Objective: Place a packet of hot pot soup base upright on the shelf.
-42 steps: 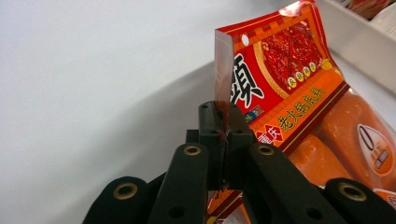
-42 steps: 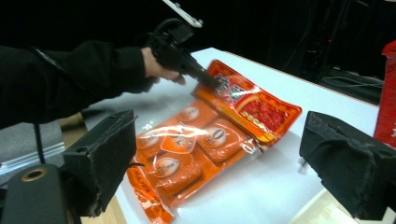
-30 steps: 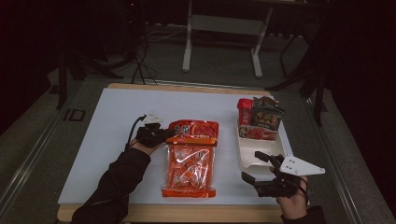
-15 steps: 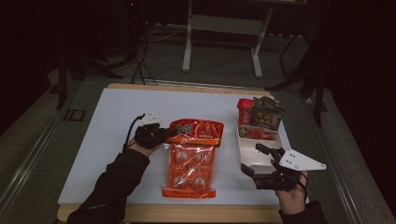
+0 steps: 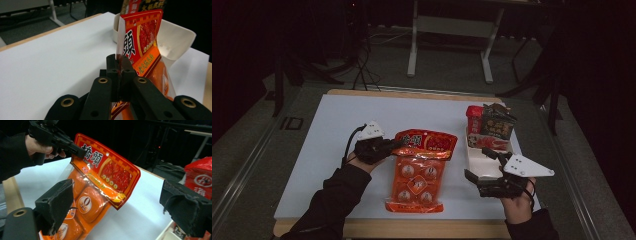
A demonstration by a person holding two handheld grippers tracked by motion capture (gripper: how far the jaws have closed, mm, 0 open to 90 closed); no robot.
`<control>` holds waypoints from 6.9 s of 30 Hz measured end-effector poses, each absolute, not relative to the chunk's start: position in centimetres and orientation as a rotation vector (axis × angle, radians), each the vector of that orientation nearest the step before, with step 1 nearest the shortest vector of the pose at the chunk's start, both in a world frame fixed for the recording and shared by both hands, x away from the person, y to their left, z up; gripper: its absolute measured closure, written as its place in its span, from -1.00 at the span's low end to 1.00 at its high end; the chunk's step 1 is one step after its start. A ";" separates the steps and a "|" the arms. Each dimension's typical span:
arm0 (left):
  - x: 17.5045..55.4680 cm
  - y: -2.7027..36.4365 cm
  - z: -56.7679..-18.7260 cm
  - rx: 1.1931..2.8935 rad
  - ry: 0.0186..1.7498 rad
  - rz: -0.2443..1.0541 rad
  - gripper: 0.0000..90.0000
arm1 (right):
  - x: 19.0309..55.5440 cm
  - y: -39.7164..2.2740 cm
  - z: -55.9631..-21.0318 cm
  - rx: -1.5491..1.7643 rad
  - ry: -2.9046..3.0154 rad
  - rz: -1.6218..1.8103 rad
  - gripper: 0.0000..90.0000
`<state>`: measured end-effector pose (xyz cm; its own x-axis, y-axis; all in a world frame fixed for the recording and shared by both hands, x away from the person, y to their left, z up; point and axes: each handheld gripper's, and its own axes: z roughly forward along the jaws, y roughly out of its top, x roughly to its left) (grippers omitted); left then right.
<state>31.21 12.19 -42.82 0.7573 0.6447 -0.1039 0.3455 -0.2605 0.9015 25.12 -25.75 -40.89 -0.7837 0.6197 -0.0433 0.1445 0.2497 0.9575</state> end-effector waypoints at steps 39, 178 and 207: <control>25.5 8.4 -35.4 1.761 0.370 0.341 1.00 | 25.8 -25.8 -41.0 0.720 2.202 1.752 -0.26; 25.4 13.0 -48.4 1.713 0.660 0.198 -0.94 | 31.4 -36.0 -36.3 0.854 2.292 1.238 1.00; 25.4 12.9 -48.8 1.720 0.661 0.193 -0.94 | 31.6 -35.5 -37.1 0.912 2.205 1.343 0.32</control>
<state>25.36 12.92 -48.81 0.8234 0.5236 -0.2190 0.3232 -0.1154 0.9393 31.57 -35.53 -37.15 -0.7067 0.7075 -0.0028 0.3222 0.3254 0.8890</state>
